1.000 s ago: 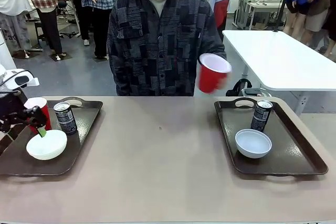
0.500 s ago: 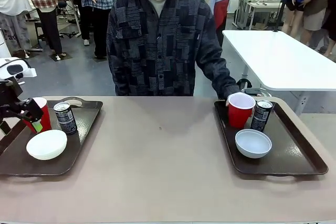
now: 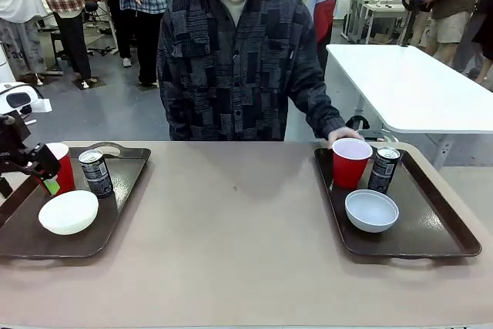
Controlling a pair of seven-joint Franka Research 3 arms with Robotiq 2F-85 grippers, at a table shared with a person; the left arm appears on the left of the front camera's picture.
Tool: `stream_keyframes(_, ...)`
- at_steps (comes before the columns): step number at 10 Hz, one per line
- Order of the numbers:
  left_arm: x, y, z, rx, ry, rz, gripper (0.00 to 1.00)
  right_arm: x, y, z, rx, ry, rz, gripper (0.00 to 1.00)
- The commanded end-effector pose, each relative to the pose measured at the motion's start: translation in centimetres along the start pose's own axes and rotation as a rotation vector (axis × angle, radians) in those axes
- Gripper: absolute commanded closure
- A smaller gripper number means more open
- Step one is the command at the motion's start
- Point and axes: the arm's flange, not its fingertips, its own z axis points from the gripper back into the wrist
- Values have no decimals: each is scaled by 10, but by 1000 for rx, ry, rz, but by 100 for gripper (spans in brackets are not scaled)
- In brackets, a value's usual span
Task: Prepare tableware on both trays.
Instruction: Pick up a Picnic Bowl from the table and place it on a Handle tray.
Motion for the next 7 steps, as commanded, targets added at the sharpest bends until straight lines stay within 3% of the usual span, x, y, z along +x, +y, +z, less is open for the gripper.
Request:
stream_keyframes(1,4,0,-2,3,-13,0,0,1,1,0,27,-8,19,0)
stream_keyframes(6,1,0,-2,0,3,1,0,1,1,0,27,-8,19,0)
stream_keyframes(7,4,22,11,-193,54,6,0,1,1,0,27,-8,19,0)
